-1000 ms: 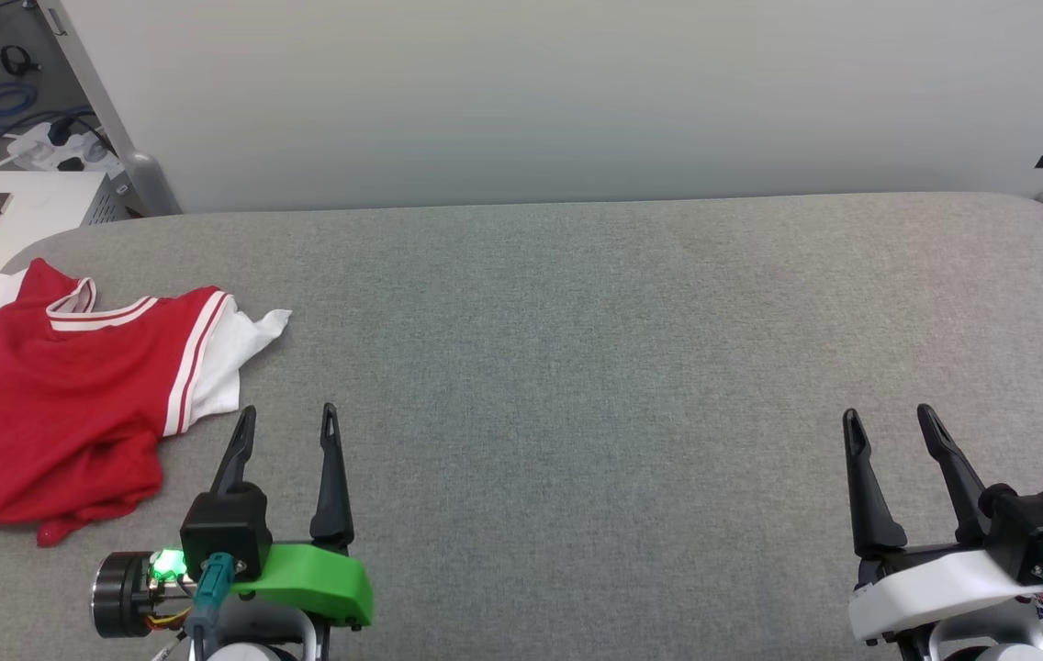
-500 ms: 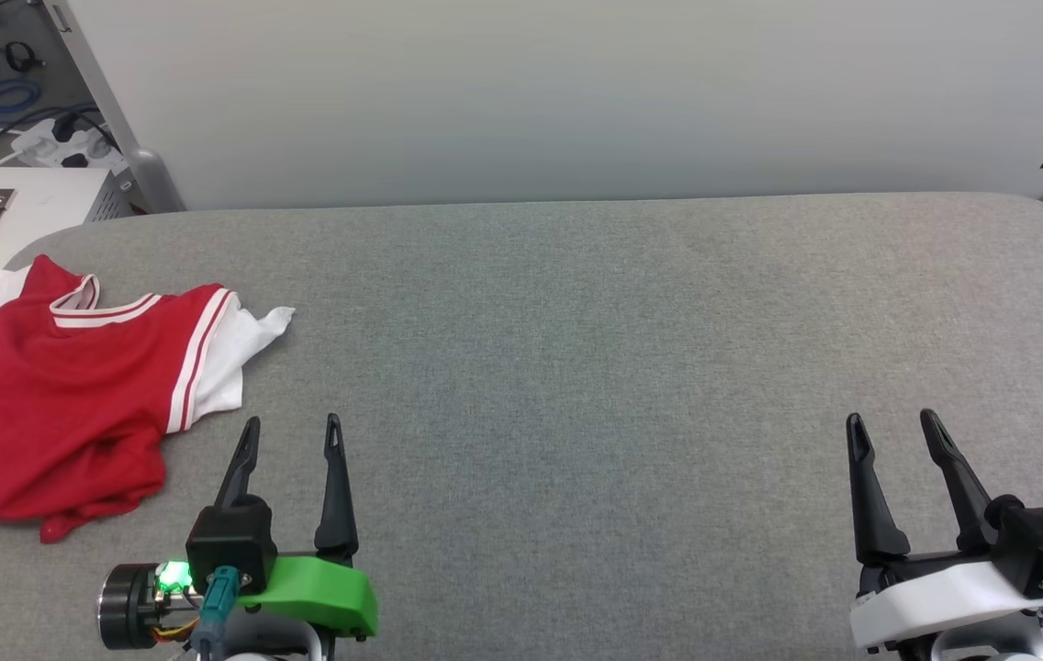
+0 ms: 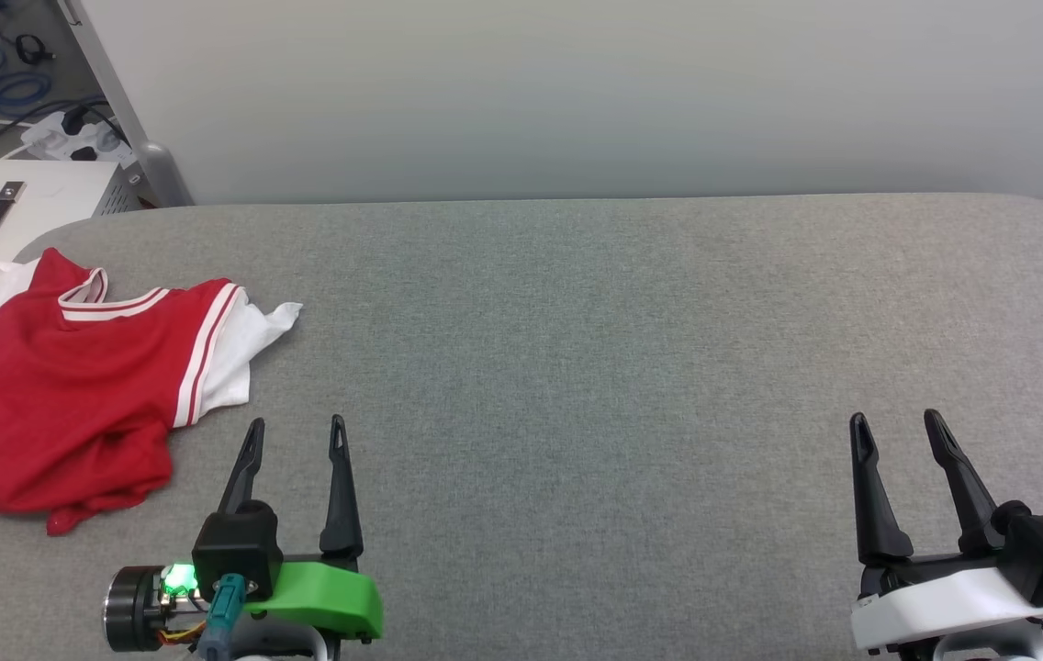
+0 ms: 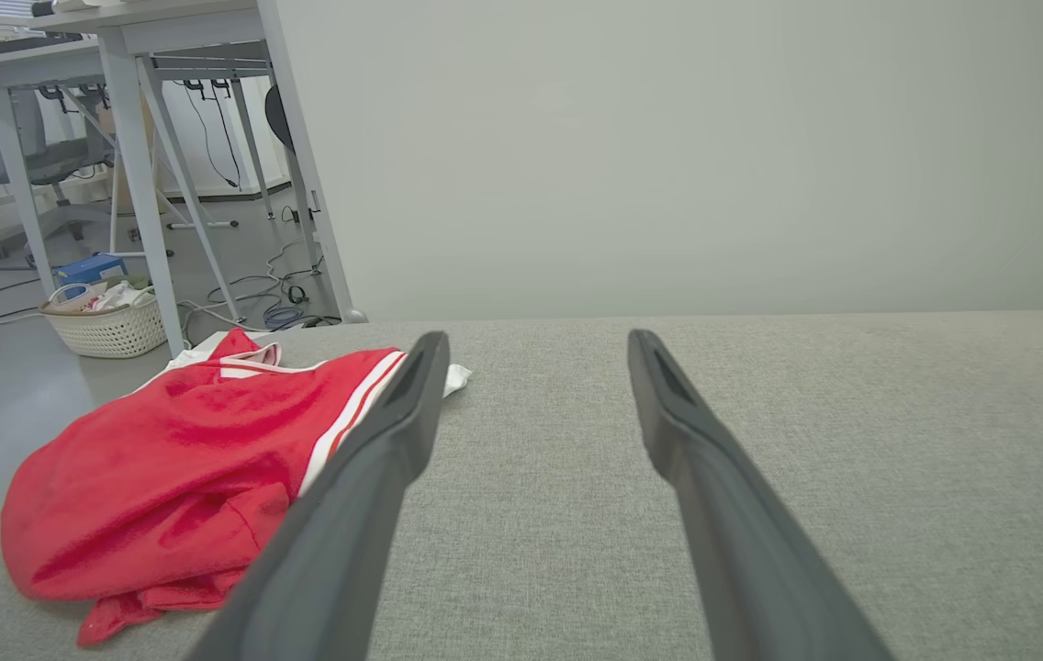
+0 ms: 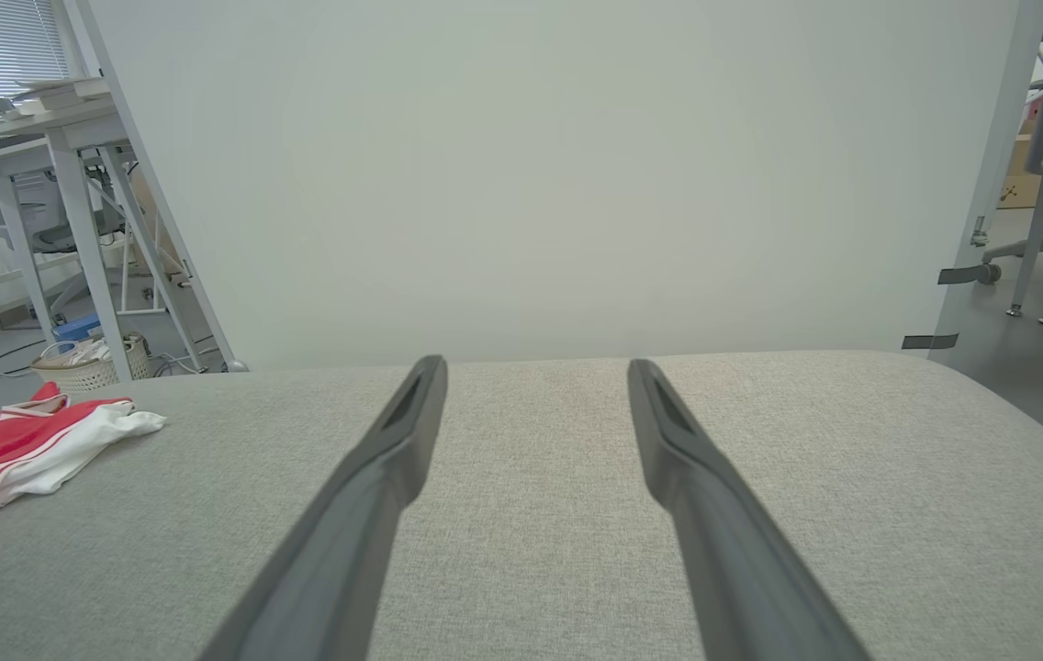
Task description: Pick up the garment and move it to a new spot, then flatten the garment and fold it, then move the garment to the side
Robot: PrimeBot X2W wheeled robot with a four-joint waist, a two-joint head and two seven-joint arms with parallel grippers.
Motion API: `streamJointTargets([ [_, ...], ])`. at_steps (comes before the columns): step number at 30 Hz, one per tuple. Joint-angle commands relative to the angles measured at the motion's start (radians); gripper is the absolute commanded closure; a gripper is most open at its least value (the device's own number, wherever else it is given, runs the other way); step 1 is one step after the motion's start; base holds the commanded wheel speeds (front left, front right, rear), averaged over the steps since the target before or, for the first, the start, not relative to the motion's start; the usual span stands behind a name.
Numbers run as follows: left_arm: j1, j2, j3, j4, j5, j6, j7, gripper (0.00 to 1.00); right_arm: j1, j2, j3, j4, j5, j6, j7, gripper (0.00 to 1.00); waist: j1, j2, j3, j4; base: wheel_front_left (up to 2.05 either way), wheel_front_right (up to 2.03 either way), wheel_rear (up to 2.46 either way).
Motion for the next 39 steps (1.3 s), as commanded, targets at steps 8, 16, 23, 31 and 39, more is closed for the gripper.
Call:
streamJointTargets([
  [8, 0.017, -0.005, -0.008, 0.006, -0.009, 0.019, -0.026, 0.0, 0.022, 0.002, 0.0, -0.011, 0.018, -0.001, -0.025, 0.0, 0.0, 0.0, 0.002, 0.009, 0.0, 0.0, 0.0],
  [16, 0.015, -0.005, -0.014, 0.006, -0.01, 0.026, -0.042, 0.0, 0.027, 0.002, 0.008, -0.02, 0.021, -0.001, -0.041, 0.0, 0.0, 0.0, 0.01, 0.034, 0.0, 0.0, 0.0],
  [23, 0.002, -0.005, -0.006, 0.005, -0.014, 0.033, -0.044, 0.0, 0.02, 0.002, 0.019, -0.031, 0.008, -0.001, -0.043, 0.0, 0.0, 0.0, 0.026, 0.102, 0.0, 0.0, 0.0],
  [31, -0.008, -0.005, 0.001, 0.007, -0.014, 0.037, -0.044, 0.0, 0.015, 0.002, 0.027, -0.03, -0.005, -0.001, -0.043, 0.0, 0.0, 0.0, 0.039, 0.191, 0.0, 0.0, 0.0],
  [39, -0.015, -0.005, 0.005, 0.008, -0.021, 0.043, -0.044, 0.0, 0.008, 0.002, 0.03, -0.025, -0.018, -0.001, -0.043, 0.0, 0.0, 0.0, 0.052, 0.287, 0.0, 0.0, 0.0],
])
